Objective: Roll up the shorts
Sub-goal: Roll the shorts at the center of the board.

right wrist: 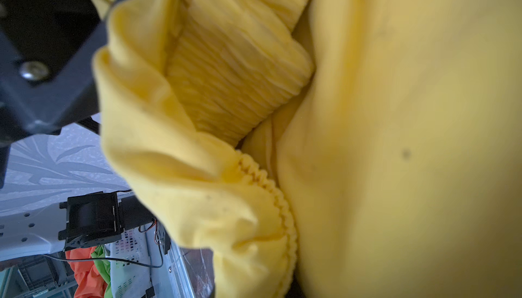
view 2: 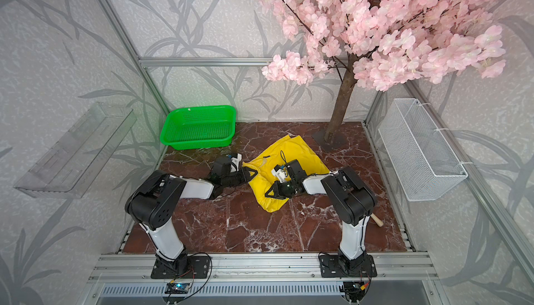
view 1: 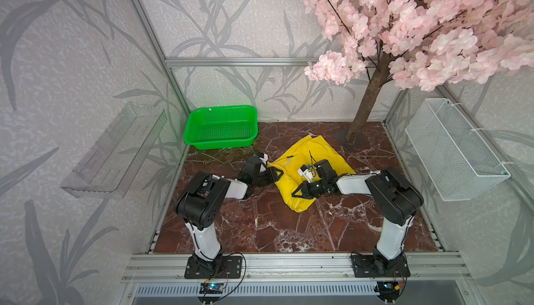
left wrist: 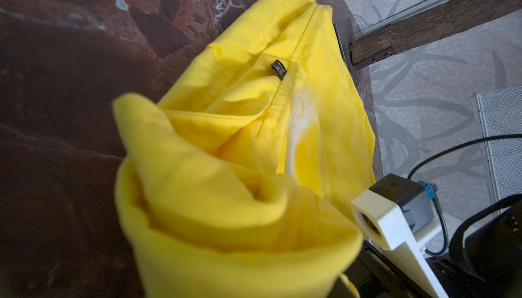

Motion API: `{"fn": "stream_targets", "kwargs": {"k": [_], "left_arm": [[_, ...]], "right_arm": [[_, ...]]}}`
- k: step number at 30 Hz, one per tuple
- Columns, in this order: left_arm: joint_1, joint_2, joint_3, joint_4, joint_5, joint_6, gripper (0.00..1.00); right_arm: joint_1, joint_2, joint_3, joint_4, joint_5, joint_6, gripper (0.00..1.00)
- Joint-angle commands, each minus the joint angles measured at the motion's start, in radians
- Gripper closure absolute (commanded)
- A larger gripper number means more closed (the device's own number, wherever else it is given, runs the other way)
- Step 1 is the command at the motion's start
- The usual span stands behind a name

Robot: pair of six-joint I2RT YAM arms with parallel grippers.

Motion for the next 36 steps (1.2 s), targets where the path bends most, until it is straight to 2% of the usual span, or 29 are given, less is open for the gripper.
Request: {"fn": "stream_targets", "kwargs": {"k": [1, 2, 4, 6, 9, 15, 21, 23, 24, 26, 31, 36], "left_arm": [[0.003, 0.033, 0.04, -0.057, -0.027, -0.015, 1.0], [0.007, 0.029, 0.048, -0.078, -0.038, -0.01, 1.0], [0.021, 0.011, 0.053, -0.125, -0.068, -0.019, 1.0], [0.036, -0.022, 0.049, -0.149, -0.099, -0.027, 1.0], [0.045, -0.065, 0.089, -0.286, -0.15, 0.003, 1.0], [0.021, -0.086, 0.11, -0.373, -0.169, -0.005, 1.0], [0.01, -0.1, 0.141, -0.469, -0.21, -0.011, 1.0], [0.008, -0.098, 0.147, -0.483, -0.208, -0.017, 1.0], [0.008, -0.099, 0.146, -0.482, -0.204, -0.024, 1.0], [0.008, -0.099, 0.149, -0.488, -0.186, -0.04, 1.0], [0.008, -0.092, 0.163, -0.505, -0.141, -0.077, 1.0], [0.008, -0.091, 0.182, -0.528, -0.088, -0.108, 1.0]], "right_arm": [[0.007, 0.049, -0.053, -0.141, 0.121, -0.021, 1.0], [0.007, 0.035, -0.059, -0.146, 0.127, -0.023, 1.0], [0.01, -0.007, -0.065, -0.192, 0.156, -0.045, 0.93], [0.014, -0.058, -0.077, -0.249, 0.191, -0.074, 0.8], [0.035, -0.143, -0.109, -0.334, 0.286, -0.124, 0.62], [0.116, -0.341, -0.096, -0.441, 0.491, -0.187, 0.48], [0.225, -0.558, -0.016, -0.572, 0.771, -0.274, 0.32], [0.294, -0.588, 0.018, -0.588, 0.881, -0.318, 0.31], [0.334, -0.587, 0.034, -0.589, 0.928, -0.338, 0.24], [0.43, -0.558, 0.066, -0.568, 1.01, -0.37, 0.01], [0.516, -0.406, 0.122, -0.498, 1.112, -0.403, 0.01], [0.546, -0.241, 0.182, -0.457, 1.189, -0.417, 0.01]]}}
